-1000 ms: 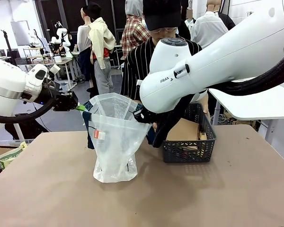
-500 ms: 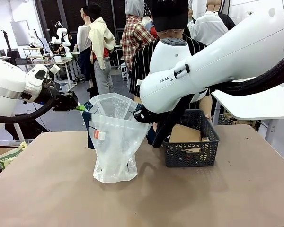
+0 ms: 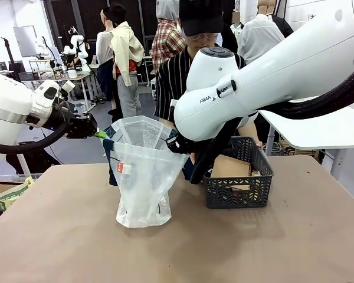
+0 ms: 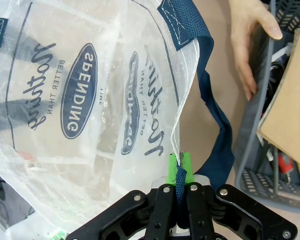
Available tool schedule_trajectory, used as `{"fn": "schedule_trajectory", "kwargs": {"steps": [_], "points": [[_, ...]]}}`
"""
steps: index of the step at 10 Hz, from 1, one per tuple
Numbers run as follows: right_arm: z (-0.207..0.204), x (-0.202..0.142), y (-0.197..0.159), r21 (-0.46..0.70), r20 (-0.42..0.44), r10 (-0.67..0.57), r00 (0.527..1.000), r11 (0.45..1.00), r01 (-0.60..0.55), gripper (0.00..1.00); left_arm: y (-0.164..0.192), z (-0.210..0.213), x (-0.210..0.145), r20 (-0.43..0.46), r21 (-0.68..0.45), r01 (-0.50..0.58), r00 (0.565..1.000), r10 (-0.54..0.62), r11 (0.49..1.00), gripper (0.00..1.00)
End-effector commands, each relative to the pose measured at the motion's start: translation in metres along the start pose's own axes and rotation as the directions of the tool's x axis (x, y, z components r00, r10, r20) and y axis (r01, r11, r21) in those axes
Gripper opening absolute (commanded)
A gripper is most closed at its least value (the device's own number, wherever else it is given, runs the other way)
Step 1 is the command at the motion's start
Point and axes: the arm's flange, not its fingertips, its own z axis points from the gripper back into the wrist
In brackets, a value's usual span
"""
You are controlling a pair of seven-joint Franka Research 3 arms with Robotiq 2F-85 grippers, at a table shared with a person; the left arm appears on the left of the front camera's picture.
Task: Transfer purchased items from the store into the shopping bag.
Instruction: Move the Reusable shopping bag to the right side of the table.
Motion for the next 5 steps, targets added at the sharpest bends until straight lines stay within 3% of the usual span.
{"fn": "schedule_trajectory", "kwargs": {"steps": [1, 5], "points": [[0.0011, -0.0003, -0.0017, 0.014, -0.002, -0.003, 1.0, 1.0, 0.003, 0.0, -0.0005, 0.0021, 0.0009, 0.004, 0.001, 0.002, 1.0, -0.002, 1.0, 0.0], [0.0011, -0.0003, -0.0017, 0.014, -0.002, -0.003, 1.0, 1.0, 0.003, 0.0, -0.0005, 0.0021, 0.0009, 0.004, 0.001, 0.002, 1.0, -0.002, 1.0, 0.0]]}}
